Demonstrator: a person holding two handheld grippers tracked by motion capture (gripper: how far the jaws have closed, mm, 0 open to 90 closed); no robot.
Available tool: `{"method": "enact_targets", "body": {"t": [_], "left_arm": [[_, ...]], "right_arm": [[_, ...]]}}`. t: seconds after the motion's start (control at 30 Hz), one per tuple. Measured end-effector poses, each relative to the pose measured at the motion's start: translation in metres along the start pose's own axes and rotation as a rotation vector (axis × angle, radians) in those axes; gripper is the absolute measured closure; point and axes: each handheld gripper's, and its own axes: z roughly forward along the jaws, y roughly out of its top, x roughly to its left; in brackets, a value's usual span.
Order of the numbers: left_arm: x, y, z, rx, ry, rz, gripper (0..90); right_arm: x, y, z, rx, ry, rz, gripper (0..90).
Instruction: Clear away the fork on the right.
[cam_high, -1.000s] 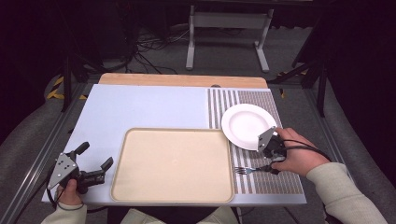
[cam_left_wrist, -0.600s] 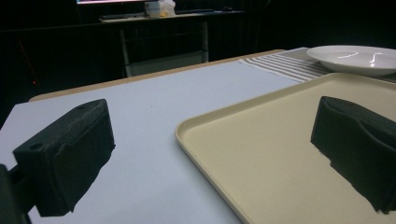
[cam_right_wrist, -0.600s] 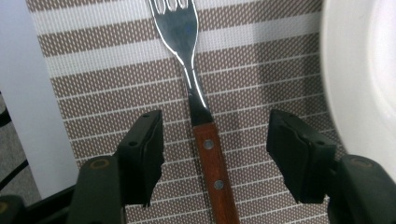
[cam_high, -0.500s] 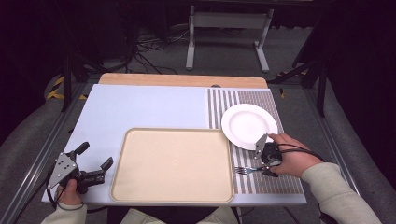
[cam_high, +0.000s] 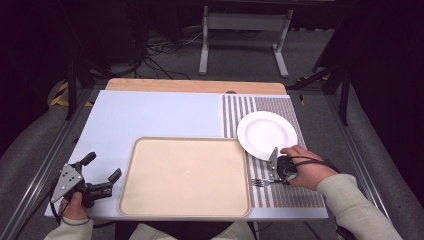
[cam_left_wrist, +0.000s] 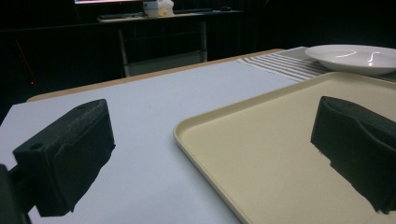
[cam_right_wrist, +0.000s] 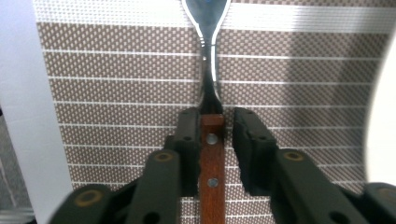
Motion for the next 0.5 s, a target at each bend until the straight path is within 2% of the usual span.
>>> {"method": "enact_targets", "body": {"t": [0.13, 0.5], "left_arm": [[-0.0001, 0.0000, 0.0000, 0.000, -0.001, 0.000, 0.0], [0.0000, -0.0001, 0.0000, 0.001, 0.000, 0.000, 0.0]], "right_arm": [[0.0012, 0.0023, 0.0019, 0.020, 0.004, -0.026, 77.9], [0.0025, 0.0031, 0.0019, 0.025, -0.005, -0.025, 78.1]]}}
